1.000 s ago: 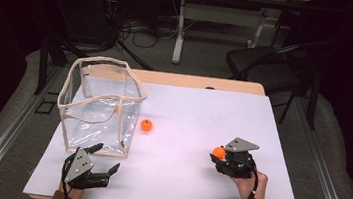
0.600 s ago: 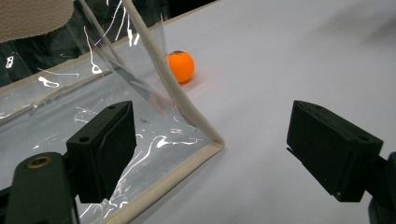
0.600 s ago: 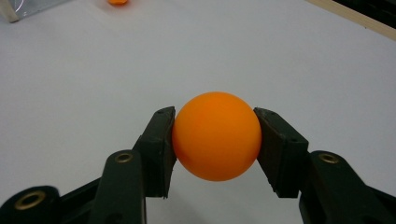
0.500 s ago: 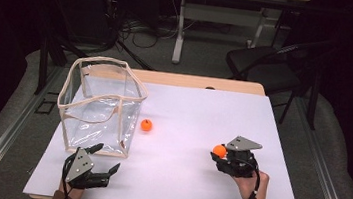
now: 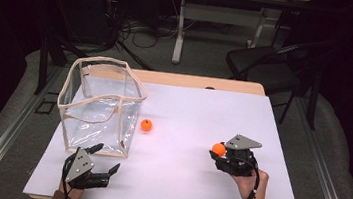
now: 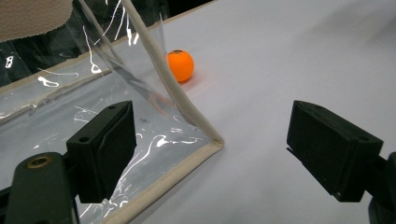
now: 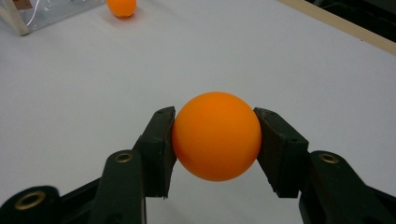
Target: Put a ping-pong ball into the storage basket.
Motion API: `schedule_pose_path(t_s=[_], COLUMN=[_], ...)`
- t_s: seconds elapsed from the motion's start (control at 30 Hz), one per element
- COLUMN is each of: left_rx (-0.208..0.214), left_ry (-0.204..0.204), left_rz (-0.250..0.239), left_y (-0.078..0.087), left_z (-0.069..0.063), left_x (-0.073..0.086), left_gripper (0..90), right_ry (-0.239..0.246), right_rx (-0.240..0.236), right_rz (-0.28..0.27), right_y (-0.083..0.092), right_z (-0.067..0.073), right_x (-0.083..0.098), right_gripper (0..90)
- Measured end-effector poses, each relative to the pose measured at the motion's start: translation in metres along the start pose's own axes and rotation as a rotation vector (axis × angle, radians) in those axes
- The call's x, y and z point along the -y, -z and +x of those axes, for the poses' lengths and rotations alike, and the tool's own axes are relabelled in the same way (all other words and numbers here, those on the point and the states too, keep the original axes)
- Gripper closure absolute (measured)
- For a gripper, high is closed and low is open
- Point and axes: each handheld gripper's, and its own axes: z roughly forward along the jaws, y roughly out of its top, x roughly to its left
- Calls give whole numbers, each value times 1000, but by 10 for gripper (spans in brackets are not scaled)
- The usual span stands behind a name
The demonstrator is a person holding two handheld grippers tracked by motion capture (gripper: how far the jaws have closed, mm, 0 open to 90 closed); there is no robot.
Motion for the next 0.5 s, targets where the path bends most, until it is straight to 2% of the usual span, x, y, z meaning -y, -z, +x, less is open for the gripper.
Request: schedule_pose_path(t_s=[0.5], left_rx=[1], left_ry=[-2], left_rz=[0], left_y=[0], left_z=[0], left_x=[0], left_gripper=[158], right_ry=[11], right_rx=[-2], right_rz=[-16], right_y=[2], right_z=[0], right_x=[-11], right_gripper=[504])
